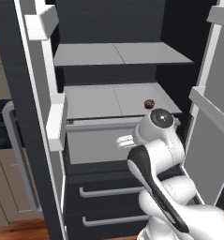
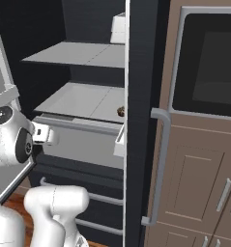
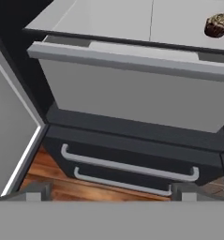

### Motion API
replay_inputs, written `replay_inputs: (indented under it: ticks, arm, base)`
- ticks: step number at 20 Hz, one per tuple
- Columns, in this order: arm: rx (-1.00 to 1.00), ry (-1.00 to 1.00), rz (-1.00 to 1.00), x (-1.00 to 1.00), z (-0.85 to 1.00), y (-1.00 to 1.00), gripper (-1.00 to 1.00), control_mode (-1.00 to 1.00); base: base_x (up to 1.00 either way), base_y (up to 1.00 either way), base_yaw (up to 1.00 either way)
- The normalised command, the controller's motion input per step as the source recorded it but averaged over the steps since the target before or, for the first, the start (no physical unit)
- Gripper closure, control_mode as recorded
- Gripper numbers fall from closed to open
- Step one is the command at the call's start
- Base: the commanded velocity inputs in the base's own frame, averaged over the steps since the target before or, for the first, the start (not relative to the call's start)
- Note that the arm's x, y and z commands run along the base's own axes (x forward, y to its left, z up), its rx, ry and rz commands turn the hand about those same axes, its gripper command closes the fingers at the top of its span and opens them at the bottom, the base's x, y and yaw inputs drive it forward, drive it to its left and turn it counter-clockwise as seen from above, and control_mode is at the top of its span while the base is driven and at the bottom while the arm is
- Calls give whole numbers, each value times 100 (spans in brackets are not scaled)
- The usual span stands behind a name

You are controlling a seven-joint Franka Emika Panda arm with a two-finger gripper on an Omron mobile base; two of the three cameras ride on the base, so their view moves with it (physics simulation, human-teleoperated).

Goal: Place the onion and tomato inside the fridge drawer. Close the drawer after placing the vegetables.

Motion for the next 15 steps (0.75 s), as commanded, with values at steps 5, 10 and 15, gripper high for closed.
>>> replay_inputs:
  ticks: [5, 10, 15]
  arm:
    - [11, 0, -1, -71, 21, -39, -100, -100]
    - [6, 0, 0, -55, 16, -8, -100, -100]
    - [1, -6, 0, -42, 4, 0, -100, -100]
  base:
    - [0, 0, 0]
    - [0, 0, 0]
    - [0, 0, 0]
